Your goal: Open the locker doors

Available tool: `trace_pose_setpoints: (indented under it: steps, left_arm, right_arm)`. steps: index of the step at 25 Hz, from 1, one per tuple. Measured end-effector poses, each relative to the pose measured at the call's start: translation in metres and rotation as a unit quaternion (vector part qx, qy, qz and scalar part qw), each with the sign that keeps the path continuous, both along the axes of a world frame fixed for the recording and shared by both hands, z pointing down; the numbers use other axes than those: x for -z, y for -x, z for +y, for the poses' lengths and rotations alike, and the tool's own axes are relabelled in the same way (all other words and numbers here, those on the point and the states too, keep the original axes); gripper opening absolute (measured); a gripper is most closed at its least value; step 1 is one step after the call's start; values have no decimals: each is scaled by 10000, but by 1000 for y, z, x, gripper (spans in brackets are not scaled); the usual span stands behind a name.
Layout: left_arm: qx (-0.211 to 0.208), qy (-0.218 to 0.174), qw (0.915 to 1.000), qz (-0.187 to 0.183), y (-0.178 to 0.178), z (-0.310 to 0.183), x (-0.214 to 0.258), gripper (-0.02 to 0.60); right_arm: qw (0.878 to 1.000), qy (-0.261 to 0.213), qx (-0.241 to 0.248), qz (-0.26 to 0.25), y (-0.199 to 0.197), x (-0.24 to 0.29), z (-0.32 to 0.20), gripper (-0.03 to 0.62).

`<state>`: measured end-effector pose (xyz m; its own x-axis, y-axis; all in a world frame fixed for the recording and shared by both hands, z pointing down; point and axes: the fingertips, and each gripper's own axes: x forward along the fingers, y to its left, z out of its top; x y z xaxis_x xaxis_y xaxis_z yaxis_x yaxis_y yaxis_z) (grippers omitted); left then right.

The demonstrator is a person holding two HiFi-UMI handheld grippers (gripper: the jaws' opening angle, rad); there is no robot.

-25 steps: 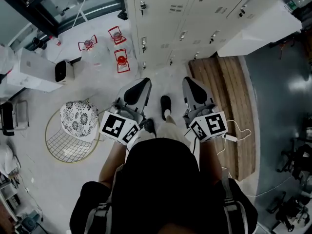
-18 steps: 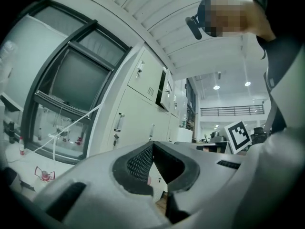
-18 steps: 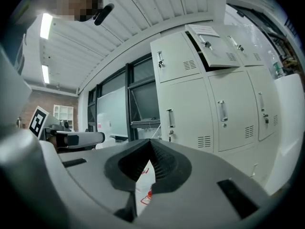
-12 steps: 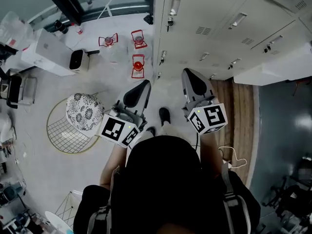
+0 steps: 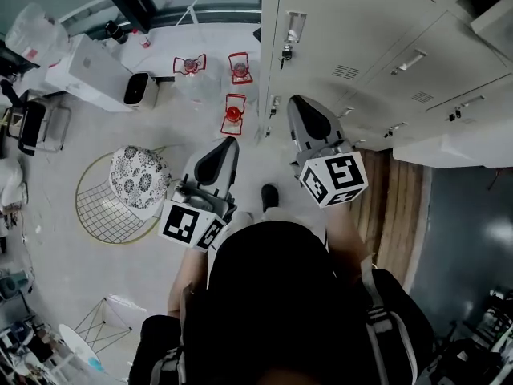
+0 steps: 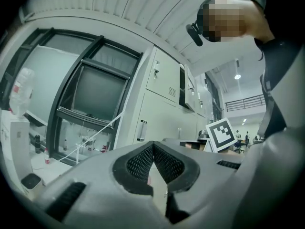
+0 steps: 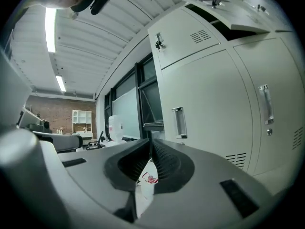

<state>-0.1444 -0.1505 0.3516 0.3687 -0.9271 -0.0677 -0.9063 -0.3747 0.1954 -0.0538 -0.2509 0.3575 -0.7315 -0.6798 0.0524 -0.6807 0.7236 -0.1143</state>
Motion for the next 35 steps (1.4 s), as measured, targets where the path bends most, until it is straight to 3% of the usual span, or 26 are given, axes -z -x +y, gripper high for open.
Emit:
trace_pose_setpoints:
  steps: [25,35]
  left_arm:
    - [853,127,9962,-99,20,-17,-8,18]
    - [1041,158,9944,-20,33,-21,-10,18]
  right_arm:
    - [9989,-255,74,391,44,2,-114,174]
    - [9979,-246,-124,587,54,-9,-138,193]
